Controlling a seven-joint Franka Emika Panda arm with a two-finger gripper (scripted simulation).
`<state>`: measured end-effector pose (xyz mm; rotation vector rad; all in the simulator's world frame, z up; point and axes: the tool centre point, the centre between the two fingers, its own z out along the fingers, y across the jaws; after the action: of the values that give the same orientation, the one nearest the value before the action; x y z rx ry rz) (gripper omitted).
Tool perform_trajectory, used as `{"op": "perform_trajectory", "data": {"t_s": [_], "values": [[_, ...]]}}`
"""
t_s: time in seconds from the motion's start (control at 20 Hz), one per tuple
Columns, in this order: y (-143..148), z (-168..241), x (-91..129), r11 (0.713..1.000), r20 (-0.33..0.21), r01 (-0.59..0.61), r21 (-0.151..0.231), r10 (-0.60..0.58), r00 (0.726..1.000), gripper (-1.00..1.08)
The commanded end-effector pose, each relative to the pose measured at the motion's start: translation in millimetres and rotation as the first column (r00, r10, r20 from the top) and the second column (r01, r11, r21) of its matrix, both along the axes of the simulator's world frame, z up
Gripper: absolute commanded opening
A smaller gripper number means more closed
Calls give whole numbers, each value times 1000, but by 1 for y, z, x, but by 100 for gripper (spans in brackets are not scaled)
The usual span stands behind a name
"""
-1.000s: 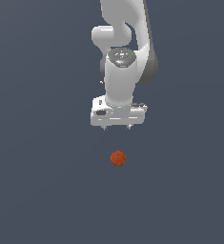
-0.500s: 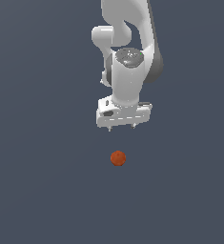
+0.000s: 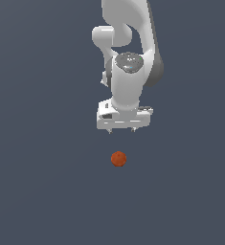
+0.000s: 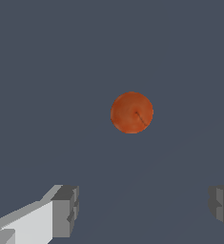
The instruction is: Pick up the object and move it to a goal position.
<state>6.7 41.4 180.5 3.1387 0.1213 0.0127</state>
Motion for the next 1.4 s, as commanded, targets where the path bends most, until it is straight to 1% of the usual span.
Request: {"op": "perform_trajectory", "data": {"t_s": [0.0,0.2,0.4,0.55,0.9,1.15,1.35], "values": [[-1,-4,4,999,-1,38,2,-38,999,100],[-2,-14,14,993,-3,120,4,-120,993,100],[-3,-27,25,975,-6,224,6,-224,975,100],[-4,-39,34,952,-7,307,6,-307,952,100],[-7,-63,51,882,-9,470,4,-470,882,100],[-8,-75,59,840,-9,542,2,-542,840,100],[-9,-81,63,818,-8,575,1,-575,818,100]]}}
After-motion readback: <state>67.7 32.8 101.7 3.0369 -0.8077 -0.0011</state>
